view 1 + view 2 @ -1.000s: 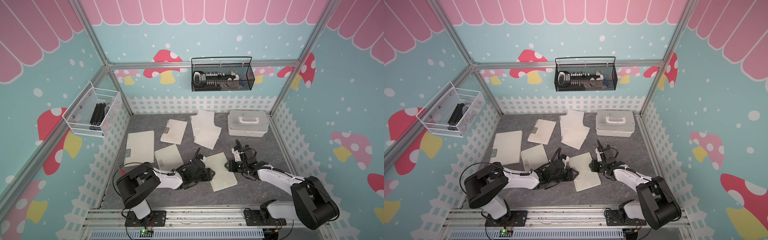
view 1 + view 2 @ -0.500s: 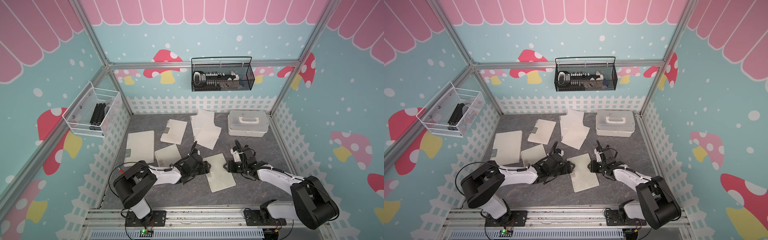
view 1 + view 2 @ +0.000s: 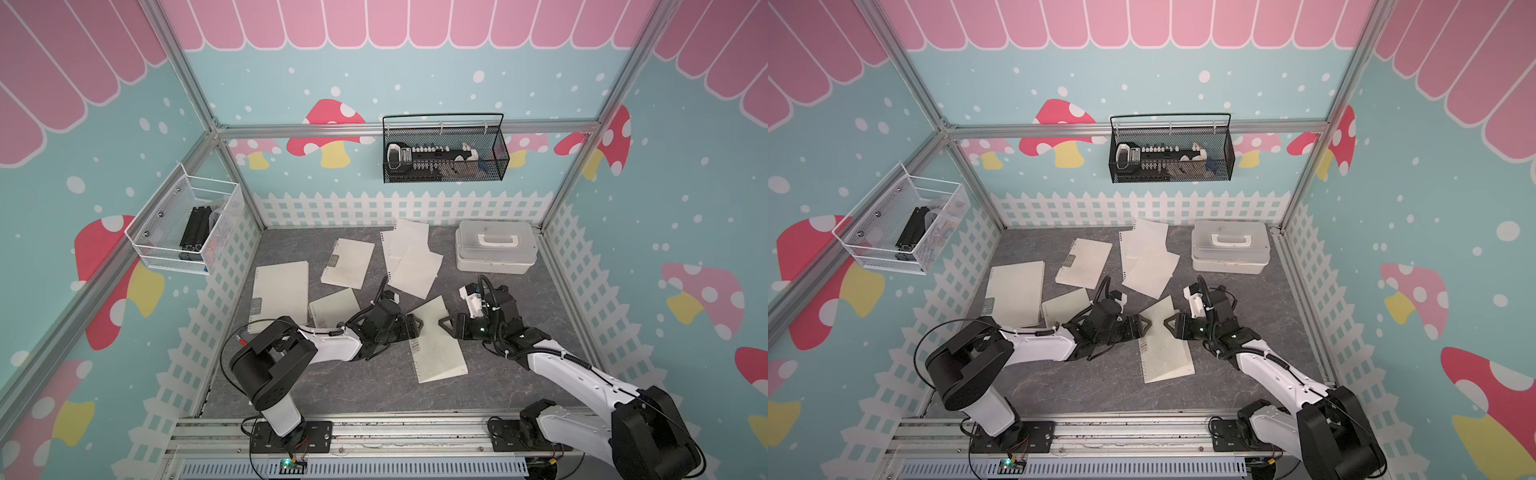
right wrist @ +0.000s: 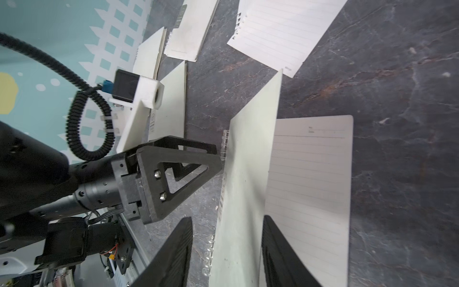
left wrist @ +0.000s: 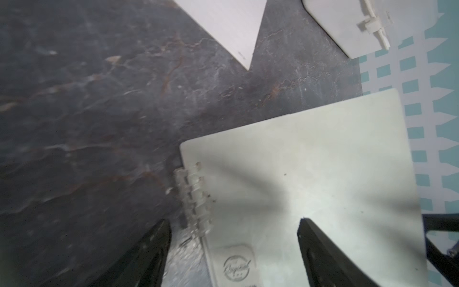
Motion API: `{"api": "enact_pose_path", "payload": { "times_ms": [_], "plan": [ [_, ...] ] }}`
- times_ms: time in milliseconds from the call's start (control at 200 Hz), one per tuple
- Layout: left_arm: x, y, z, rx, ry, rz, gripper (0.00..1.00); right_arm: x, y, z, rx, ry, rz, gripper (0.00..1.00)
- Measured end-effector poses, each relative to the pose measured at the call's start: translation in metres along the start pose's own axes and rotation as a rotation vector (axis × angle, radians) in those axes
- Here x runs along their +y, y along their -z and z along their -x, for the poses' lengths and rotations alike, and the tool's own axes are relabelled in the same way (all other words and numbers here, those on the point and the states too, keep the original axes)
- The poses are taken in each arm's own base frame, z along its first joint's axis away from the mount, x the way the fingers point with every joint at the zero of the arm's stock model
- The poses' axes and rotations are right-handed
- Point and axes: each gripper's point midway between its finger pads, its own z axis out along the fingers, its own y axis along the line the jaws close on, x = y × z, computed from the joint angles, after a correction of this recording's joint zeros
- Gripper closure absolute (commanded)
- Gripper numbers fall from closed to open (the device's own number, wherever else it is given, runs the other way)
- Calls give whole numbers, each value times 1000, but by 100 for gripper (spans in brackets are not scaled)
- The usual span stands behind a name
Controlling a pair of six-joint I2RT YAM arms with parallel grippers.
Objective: Tear off pages from different notebooks
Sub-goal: Open the notebook at the center of the board.
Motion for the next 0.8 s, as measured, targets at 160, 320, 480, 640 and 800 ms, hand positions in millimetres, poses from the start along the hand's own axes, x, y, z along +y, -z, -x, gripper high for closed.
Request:
{"api": "enact_pose_path", "payload": {
  "times_ms": [160,320,480,640,800],
  "plan": [
    [23,38,5,-98,89,-46,1,23,-7,-6,16,15,69,49],
    [11,75,20,-210,117,-127,1,52,-15,-15,50,70,123,49],
    [-35,101,45,-297,88,-250,1,67,-26,-17,59,109,135,49],
    [-63,96,52,-285,67,-289,2,75,-39,-28,86,144,131,49],
    [-61,72,40,-229,67,-263,7,74,-52,-31,101,157,119,49]
  ]
}}
